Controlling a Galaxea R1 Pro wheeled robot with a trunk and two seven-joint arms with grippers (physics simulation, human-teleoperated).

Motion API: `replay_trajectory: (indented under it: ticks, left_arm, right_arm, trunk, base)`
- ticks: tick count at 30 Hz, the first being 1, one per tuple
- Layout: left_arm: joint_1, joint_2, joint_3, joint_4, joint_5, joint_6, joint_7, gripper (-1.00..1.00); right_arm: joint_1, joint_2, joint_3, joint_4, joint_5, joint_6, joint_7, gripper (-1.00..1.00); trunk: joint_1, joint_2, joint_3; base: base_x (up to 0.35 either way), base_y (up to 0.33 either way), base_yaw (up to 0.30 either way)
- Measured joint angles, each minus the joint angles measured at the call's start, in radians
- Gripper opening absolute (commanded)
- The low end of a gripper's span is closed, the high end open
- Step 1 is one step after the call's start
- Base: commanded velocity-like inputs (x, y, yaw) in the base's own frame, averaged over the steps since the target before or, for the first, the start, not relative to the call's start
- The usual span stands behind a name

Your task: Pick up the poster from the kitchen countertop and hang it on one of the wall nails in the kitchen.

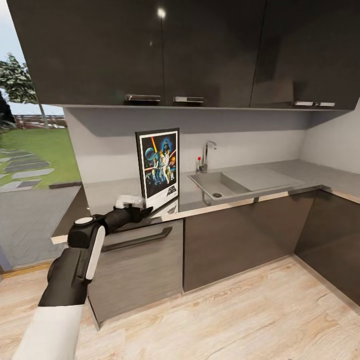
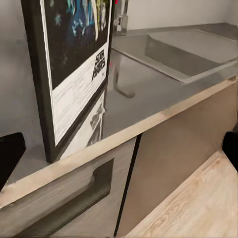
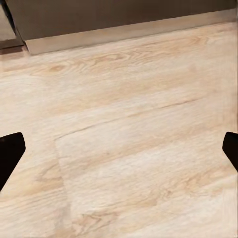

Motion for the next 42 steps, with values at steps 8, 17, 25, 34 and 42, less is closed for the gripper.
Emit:
replay_trajectory:
  ticks: [8,17,25,34,42]
  left_arm:
    - [-0.002,0.036,0.015,0.003,-0.001,-0.001,0.000,1.00]
    - [-0.001,0.043,0.029,0.004,-0.001,-0.001,0.003,1.00]
    - [-0.002,0.044,0.031,0.005,0.000,-0.001,0.003,1.00]
    - [-0.002,0.044,0.031,0.006,0.000,-0.001,0.003,1.00]
    - [-0.002,0.044,0.031,0.006,0.000,-0.001,0.003,1.00]
  right_arm:
    - [0.003,-0.005,-0.001,0.003,0.000,-0.032,-0.001,1.00]
    - [0.004,-0.005,-0.001,0.004,0.000,-0.033,-0.002,1.00]
    - [0.004,-0.005,-0.001,0.005,0.000,-0.031,-0.002,1.00]
    - [0.004,-0.005,0.000,0.006,0.000,-0.031,-0.002,1.00]
    - [0.004,-0.005,0.000,0.006,0.001,-0.031,-0.002,1.00]
  trunk:
    - [0.000,0.000,0.000]
    - [0.000,0.000,0.000]
    - [0.000,0.000,0.000]
    - [0.000,0.000,0.000]
    - [0.000,0.000,0.000]
  base:
    - [0.148,0.045,0.000]
    - [0.096,0.009,0.000]
    - [0.129,-0.011,0.000]
    - [0.086,-0.024,0.000]
    - [0.119,-0.060,0.000]
